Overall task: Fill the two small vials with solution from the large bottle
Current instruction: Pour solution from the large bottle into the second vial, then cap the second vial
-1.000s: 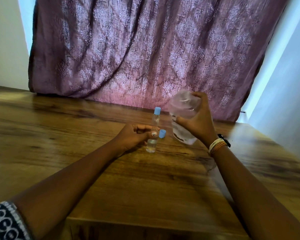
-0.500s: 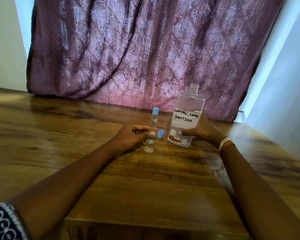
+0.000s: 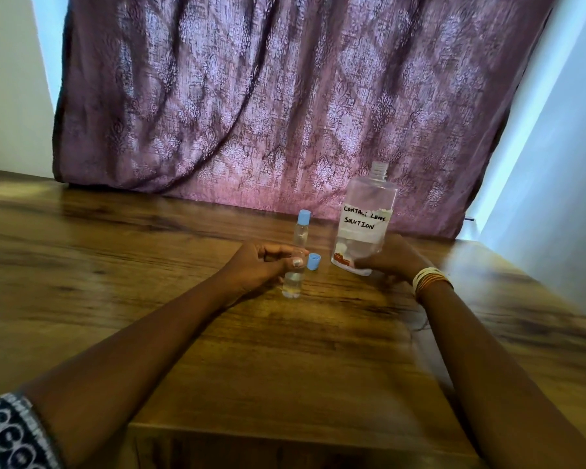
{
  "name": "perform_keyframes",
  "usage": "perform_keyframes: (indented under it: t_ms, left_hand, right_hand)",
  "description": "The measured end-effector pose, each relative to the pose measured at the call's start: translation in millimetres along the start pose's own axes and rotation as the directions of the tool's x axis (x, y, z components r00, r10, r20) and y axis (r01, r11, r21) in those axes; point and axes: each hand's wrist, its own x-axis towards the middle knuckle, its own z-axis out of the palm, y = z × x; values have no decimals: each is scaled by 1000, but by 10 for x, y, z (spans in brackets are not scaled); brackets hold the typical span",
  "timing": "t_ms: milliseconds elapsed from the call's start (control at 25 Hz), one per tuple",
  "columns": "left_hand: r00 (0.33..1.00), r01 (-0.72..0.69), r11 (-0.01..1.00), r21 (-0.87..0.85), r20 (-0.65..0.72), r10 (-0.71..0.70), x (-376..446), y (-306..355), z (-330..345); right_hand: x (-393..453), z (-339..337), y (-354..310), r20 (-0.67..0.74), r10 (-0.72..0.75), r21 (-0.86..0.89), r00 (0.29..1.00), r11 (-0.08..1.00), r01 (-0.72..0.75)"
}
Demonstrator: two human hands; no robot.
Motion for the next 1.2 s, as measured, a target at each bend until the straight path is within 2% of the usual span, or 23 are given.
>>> perform_keyframes:
  t_ms: [80, 120, 160, 240, 320, 360, 440, 520, 640, 720, 840, 880, 960, 1040, 1200]
  left_hand:
    - [1000, 0, 1000, 4, -2, 0, 12, -21, -3]
    - [1000, -3, 1000, 8, 5, 3, 15, -22, -5]
    - [1000, -4, 1000, 7, 14, 4, 12, -17, -4]
    - [999, -15, 1000, 4, 30, 15, 8, -15, -9]
    - [1000, -22, 1000, 6, 17, 21, 19, -39, -12]
    - [1000, -21, 1000, 7, 2, 21, 25, -48, -10]
    - [1000, -9, 1000, 5, -15, 9, 33, -55, -5]
    - [1000, -5, 1000, 5, -9, 5, 38, -48, -9]
    - [1000, -15, 1000, 6, 0, 15, 36, -45, -8]
    - [1000, -5, 1000, -11, 3, 5, 26, -49, -6]
    - [1000, -3, 998, -70, 17, 4, 22, -61, -15]
    - [1000, -6, 997, -83, 15, 7, 26, -70, -16]
    - [1000, -8, 996, -91, 15, 9, 40, -91, -8]
    - [1000, -2, 995, -102, 13, 4, 42, -96, 3]
    - [1000, -10, 998, -63, 10, 11, 33, -70, 0]
  right_hand:
    - [-74, 6, -135, 86, 128, -212, 988, 971, -108]
    - [-102, 73, -215, 79, 111, -251, 991, 964, -88]
    - [-126, 173, -292, 38, 43, -273, 998, 961, -31]
    - [-185, 403, -434, -56, -210, -354, 976, 918, 177]
    - [-218, 570, -481, -6, -450, -425, 893, 810, 405]
    - [-206, 620, -463, 69, -506, -456, 860, 751, 478]
    - [-170, 684, -410, 184, -496, -506, 849, 692, 515]
    - [-165, 744, -368, 234, -451, -522, 862, 690, 502]
    - [-169, 758, -374, 174, -457, -543, 872, 694, 472]
    - [-169, 673, -424, 113, -457, -441, 882, 773, 457]
    - [-177, 526, -523, -41, -476, -62, 879, 879, 473]
    - [-199, 492, -561, -109, -451, 112, 886, 880, 461]
    - [-262, 467, -625, -228, -394, 408, 890, 792, 455]
    - [-316, 472, -670, -266, -402, 481, 876, 732, 482]
    - [-410, 502, -683, -141, -450, 449, 882, 765, 463]
